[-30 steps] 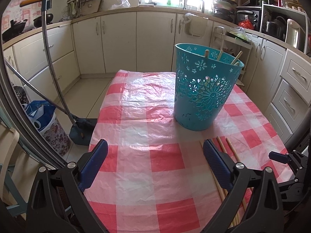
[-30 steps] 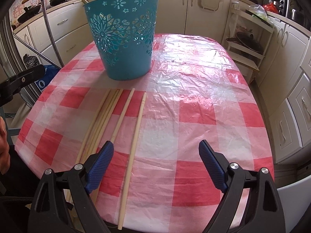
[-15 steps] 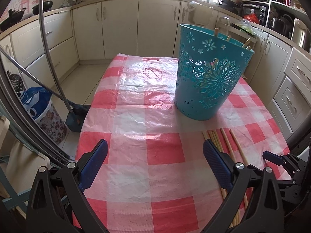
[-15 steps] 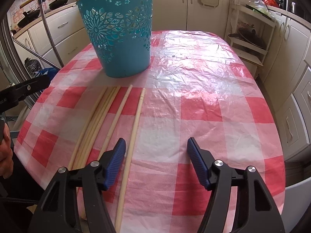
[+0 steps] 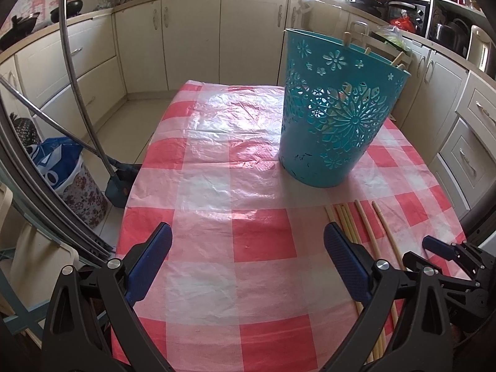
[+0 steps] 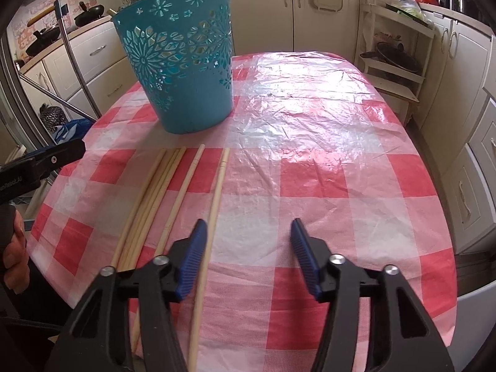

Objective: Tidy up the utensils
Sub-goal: 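Move both grippers back down to the remaining wooden sticks, then grasp a wooden stick with the right gripper while the left gripper hovers nearby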

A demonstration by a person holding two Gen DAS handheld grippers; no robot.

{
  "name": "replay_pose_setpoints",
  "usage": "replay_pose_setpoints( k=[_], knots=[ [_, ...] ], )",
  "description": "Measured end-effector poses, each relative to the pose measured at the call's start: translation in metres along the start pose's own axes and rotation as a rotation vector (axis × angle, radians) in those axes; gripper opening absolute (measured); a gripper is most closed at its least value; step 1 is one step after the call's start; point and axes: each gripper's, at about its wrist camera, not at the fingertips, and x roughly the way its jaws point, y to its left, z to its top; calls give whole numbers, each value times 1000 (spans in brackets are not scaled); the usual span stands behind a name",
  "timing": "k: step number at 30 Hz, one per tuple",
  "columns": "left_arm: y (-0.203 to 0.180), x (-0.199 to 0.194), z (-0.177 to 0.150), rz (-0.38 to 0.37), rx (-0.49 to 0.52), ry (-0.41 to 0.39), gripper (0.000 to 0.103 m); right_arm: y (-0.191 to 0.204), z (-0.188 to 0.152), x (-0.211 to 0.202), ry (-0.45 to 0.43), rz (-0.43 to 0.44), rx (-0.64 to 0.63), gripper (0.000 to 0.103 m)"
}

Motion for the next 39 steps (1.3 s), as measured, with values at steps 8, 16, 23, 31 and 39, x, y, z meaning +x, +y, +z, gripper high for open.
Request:
replay_pose_setpoints(
  k=[8,16,23,31,39],
  knots=[
    [-6,3,-1,-7,6,7,94,1,3,1,-6,17,-4,37],
    [-22,7,-4,-20,40,13,94,16,13,7,-23,41,-40,34],
    [-42,17,-5,-19,64,31,94,34,14,18,8,-7,-138,10],
    [-58,29,-6,0,96,50,94,23,15,16,28,-8,-102,9],
    [-58,41,-8,29,94,84,94,20,14,13,35,4,-83,9]
  ],
)
